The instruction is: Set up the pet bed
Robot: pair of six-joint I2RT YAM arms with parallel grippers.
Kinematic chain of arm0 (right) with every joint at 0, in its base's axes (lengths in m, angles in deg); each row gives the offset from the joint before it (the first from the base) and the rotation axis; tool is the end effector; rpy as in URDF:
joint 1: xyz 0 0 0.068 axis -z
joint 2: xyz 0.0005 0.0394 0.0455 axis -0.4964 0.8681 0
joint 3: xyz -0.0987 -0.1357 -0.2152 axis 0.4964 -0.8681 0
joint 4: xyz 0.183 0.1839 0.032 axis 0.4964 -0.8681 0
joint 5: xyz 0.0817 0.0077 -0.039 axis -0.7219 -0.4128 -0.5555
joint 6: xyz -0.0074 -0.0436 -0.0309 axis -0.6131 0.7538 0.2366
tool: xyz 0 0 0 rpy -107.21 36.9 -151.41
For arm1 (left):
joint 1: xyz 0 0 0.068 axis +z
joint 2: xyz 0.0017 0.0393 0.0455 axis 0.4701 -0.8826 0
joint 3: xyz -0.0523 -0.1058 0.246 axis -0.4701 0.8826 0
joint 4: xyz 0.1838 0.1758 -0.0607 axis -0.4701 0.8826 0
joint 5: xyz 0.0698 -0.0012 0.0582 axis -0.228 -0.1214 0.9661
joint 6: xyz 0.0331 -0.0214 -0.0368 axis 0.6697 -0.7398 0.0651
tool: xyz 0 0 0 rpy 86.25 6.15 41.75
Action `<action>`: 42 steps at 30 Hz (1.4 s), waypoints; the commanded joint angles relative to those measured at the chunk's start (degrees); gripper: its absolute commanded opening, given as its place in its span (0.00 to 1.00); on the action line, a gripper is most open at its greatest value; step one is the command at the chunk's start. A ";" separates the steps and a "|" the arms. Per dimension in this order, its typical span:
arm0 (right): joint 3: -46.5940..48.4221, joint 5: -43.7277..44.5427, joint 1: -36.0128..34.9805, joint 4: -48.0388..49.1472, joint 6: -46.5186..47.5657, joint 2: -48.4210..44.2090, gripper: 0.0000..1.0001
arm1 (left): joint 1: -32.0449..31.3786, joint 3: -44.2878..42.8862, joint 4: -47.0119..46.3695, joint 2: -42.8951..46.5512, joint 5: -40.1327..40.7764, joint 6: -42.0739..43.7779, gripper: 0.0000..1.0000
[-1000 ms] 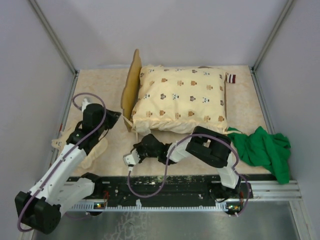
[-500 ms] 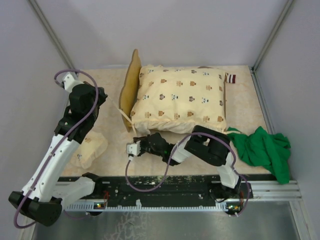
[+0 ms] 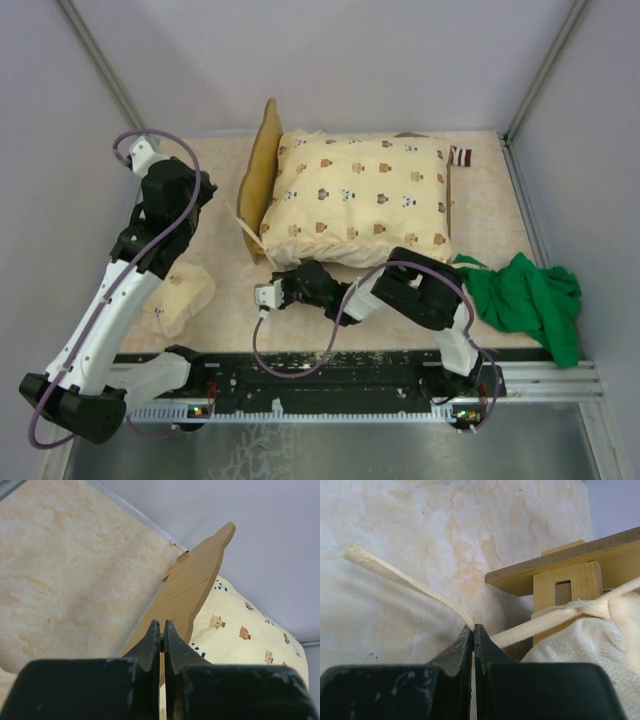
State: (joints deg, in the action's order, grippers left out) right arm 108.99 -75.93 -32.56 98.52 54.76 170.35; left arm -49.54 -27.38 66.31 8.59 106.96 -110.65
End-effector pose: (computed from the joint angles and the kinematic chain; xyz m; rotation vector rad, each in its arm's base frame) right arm 0.1780 0.3428 0.1112 -1.6135 1.0173 0.1693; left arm 0.2142 -0.0643 0.4094 -0.6787 1.6748 -0.2759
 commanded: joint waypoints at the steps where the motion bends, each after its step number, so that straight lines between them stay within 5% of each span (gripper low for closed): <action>1: -0.01 -3.27 0.36 -13.12 -0.75 -1.78 0.00 | 0.51 -5.48 -7.59 0.26 4.73 1.96 0.00; 10: -0.03 -9.47 0.34 -11.85 -8.14 -9.92 0.00 | 0.56 -3.33 4.02 2.47 5.01 -0.73 0.00; 23: 1.72 -13.24 -1.02 -2.65 -25.99 -11.33 0.04 | 0.55 35.54 15.52 16.98 -10.95 -26.00 0.00; 28: 1.79 -8.00 -1.46 -5.67 -38.67 -13.94 0.29 | 0.49 39.71 16.41 18.15 -12.33 -30.59 0.29; 31: 0.97 -4.03 -1.41 -10.75 -46.73 -18.63 0.42 | 0.56 39.48 12.65 20.07 -12.17 -24.07 0.51; 37: 1.60 1.76 -1.08 -30.77 -54.79 -31.47 0.68 | 0.55 34.27 5.97 19.44 -12.67 -6.12 0.61; 42: 3.99 12.77 -0.36 -43.36 -62.88 -40.97 0.70 | 0.14 30.48 0.36 15.49 -20.71 4.76 0.61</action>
State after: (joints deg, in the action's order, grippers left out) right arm 109.23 -73.24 -33.44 66.74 1.08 135.95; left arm -49.16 6.20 73.88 25.70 92.87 -117.53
